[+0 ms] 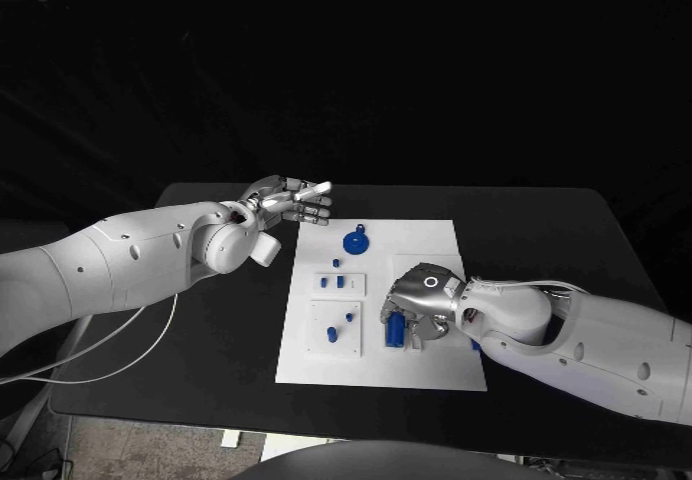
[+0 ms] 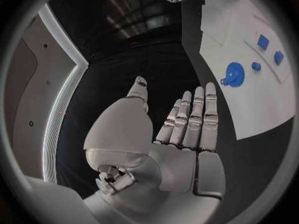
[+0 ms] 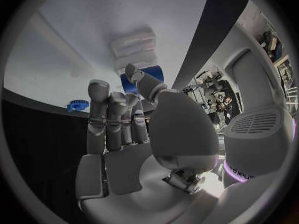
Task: Assemble the parts on the task board
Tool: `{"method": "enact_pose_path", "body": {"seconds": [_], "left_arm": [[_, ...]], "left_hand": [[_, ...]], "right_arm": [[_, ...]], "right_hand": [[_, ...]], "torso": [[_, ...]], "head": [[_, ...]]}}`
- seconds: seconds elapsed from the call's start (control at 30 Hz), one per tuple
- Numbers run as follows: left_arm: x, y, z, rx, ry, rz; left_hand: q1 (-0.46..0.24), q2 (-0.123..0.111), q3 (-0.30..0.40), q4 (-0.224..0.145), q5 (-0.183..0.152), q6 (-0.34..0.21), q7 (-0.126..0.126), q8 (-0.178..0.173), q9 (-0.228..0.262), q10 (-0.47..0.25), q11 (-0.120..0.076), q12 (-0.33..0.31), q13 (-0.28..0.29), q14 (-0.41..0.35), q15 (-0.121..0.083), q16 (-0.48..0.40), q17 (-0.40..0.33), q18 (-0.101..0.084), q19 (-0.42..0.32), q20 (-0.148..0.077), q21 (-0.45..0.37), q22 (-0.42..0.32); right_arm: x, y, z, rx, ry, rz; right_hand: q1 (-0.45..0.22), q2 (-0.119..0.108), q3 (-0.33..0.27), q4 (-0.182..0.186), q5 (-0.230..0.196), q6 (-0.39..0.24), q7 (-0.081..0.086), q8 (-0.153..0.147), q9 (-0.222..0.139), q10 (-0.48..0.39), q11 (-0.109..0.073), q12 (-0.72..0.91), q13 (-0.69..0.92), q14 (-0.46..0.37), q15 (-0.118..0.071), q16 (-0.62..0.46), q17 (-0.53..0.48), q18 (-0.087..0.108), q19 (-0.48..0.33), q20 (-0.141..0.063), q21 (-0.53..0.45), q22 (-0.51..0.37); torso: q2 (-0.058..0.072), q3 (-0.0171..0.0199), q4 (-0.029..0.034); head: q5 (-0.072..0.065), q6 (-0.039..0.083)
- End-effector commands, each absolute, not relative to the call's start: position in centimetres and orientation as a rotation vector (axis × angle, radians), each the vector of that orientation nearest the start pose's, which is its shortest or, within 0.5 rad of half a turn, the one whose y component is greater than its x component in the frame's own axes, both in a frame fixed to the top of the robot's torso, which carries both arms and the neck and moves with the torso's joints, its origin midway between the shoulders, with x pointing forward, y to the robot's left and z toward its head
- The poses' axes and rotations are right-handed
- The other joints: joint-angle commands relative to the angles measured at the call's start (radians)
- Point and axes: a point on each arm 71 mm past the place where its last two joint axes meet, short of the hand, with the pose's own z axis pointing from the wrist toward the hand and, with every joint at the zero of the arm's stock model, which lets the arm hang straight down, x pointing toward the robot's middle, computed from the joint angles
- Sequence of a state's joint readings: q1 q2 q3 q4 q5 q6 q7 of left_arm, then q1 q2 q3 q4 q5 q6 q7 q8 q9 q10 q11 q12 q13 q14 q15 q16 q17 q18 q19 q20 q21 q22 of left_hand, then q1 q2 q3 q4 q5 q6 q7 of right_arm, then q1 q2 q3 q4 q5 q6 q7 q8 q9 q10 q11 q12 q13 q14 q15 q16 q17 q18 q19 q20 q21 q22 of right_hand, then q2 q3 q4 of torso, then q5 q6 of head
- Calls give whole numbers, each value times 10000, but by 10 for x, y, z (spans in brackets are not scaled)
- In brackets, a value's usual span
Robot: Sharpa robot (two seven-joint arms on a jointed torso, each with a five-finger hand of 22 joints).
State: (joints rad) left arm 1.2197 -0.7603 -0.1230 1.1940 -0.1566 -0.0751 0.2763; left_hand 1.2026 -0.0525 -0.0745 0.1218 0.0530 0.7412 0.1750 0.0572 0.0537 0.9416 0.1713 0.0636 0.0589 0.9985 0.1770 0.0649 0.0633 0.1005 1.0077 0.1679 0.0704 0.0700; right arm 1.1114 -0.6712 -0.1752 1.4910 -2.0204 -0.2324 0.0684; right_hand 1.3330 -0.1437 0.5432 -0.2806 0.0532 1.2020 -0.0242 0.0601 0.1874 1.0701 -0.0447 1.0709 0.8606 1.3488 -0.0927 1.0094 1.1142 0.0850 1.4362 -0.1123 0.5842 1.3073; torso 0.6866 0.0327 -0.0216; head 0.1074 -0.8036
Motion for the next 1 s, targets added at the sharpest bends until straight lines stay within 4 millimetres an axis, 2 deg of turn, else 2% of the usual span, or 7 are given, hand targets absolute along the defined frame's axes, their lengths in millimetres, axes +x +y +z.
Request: {"method": "enact_pose_path", "body": {"seconds": [0.03, 0.43, 0.53, 0.87, 0.93, 1.0], "left_arm": [[531, 255, -220, -9972, 16616, -13794], [531, 255, -220, -9964, 16633, -13795], [531, 255, -220, -9963, 16639, -13794], [531, 255, -220, -9964, 16683, -13764], [531, 255, -221, -9967, 16700, -13746], [531, 255, -221, -9965, 16715, -13745]], "left_hand": [[37, 35, -44, -12, -30, 60, 22, -32, -5, 12, 0, -25, -6, -58, 5, -44, -10, 73, -9, -16, -15, 0], [37, 35, -44, -12, -30, 60, 22, -32, -5, 12, 0, -25, -6, -58, 5, -44, -10, 73, -9, -16, -15, 0], [37, 35, -44, -12, -30, 60, 22, -32, -5, 12, 0, -25, -6, -58, 5, -44, -10, 73, -9, -16, -15, 0], [57, -7, -30, 9, -30, 67, 32, -31, -4, 12, 9, -26, -7, -68, 9, -43, -10, 79, -10, -13, -14, 0], [63, 2, -26, 12, -31, 77, 34, -30, -3, 15, 10, -25, -6, -66, 8, -43, -10, 80, -3, -13, -11, 1], [66, 2, -25, 14, -31, 85, 35, -29, -3, 12, 10, -27, -7, -64, 6, -42, -9, 82, -1, -14, -11, 1]], "right_arm": [[422, -106, -275, -10037, 16035, 6700], [423, -104, -279, -10137, 16113, 6718], [423, -104, -280, -10161, 16204, 6665], [423, -103, -284, -10245, 16554, 6468], [423, -103, -285, -10286, 16701, 6356], [423, -103, -286, -10312, 16809, 6269]], "right_hand": [[-9, 61, 11, -18, -32, 630, 558, 33, 4, -56, 17, 25, -14, -87, 1, -61, -23, 129, -86, 18, -75, 504], [-4, 68, 60, -18, -32, 571, 538, 30, -12, -137, 12, 11, -40, -143, 6, -91, -30, 142, -143, 28, -162, 485], [-3, 62, 90, -20, -31, 378, 525, 19, -72, -223, 13, -26, -82, -197, 6, -131, -52, 154, -193, 30, -266, 462], [18, -65, 364, -27, -18, -572, 353, 18, -769, -531, 12, -227, -316, -519, 34, -482, -330, 232, -451, 59, -1104, 284], [63, -126, 375, -31, -18, -1070, 205, 13, -974, -643, 3, -353, -400, -702, 47, -731, -507, 261, -586, 68, -1589, 172], [115, -151, 345, -14, -17, -1285, 134, 26, -1153, -667, 2, -416, -491, -786, 53, -828, -591, 257, -616, 72, -1672, 162]], "torso": [[-4, -5, -3], [2, 0, 2], [2, 0, 2], [-5, 1, -3], [-5, 1, -3], [-6, 0, -1]], "head": [[3, 3], [2, -8], [2, -8], [34, -34], [34, -34], [34, -30]]}}
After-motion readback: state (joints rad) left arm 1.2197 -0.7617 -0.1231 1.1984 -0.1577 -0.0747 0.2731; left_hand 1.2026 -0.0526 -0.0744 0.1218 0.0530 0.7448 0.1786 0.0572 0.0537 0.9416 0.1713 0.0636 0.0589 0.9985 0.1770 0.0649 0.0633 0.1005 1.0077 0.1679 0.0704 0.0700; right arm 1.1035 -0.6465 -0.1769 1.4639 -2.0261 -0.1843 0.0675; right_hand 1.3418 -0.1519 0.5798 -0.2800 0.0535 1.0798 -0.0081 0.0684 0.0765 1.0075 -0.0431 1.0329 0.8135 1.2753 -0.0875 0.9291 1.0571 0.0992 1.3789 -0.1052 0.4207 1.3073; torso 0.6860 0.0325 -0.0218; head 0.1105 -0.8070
